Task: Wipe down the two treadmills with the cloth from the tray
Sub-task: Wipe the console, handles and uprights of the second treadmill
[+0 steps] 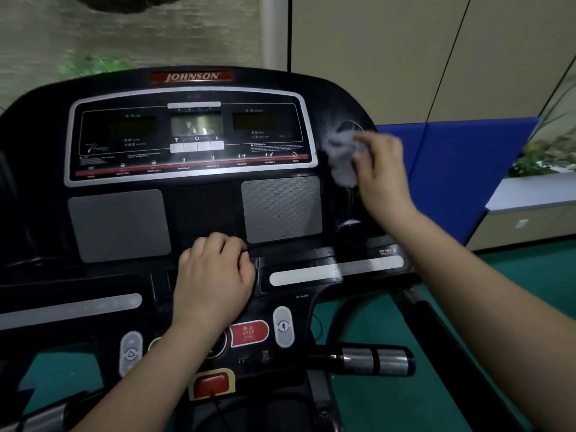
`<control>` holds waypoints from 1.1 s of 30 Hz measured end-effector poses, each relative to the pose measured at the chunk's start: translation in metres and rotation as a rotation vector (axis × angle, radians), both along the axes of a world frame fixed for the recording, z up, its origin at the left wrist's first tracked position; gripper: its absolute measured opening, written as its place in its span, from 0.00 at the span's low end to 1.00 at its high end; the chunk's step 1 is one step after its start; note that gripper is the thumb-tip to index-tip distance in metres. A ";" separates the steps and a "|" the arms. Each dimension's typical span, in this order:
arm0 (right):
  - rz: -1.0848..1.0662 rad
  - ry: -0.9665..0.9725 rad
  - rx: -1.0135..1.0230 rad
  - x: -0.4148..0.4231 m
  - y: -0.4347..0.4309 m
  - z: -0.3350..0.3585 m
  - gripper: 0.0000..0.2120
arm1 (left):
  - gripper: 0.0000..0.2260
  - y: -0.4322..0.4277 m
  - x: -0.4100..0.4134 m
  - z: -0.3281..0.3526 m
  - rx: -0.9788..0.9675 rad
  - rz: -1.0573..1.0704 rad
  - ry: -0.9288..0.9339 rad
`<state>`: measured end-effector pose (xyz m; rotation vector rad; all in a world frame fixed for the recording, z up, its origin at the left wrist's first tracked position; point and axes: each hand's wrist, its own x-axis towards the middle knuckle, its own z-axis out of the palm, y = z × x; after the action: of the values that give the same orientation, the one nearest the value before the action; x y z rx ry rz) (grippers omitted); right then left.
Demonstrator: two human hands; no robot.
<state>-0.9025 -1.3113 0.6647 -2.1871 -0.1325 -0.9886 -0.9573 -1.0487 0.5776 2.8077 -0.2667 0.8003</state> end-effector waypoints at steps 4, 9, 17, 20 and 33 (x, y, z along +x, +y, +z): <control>-0.053 -0.007 -0.033 0.038 -0.013 0.046 0.16 | 0.15 0.001 0.000 0.000 -0.015 -0.007 0.002; -0.119 0.047 -0.528 0.063 -0.016 0.015 0.20 | 0.15 0.001 0.000 0.000 -0.024 -0.012 0.005; -0.097 0.162 -0.619 0.038 -0.033 -0.010 0.18 | 0.15 0.001 0.000 -0.001 -0.023 -0.008 -0.002; -0.024 0.258 -0.626 0.026 -0.031 -0.011 0.17 | 0.15 -0.001 0.000 -0.001 -0.021 -0.014 -0.005; 0.206 0.863 -0.492 0.002 -0.039 -0.028 0.17 | 0.16 0.001 -0.001 0.000 -0.017 -0.019 -0.005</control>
<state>-0.9009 -1.3504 0.6365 -2.7787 -0.1987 0.1791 -0.9579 -1.0480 0.5773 2.7829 -0.2857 0.8019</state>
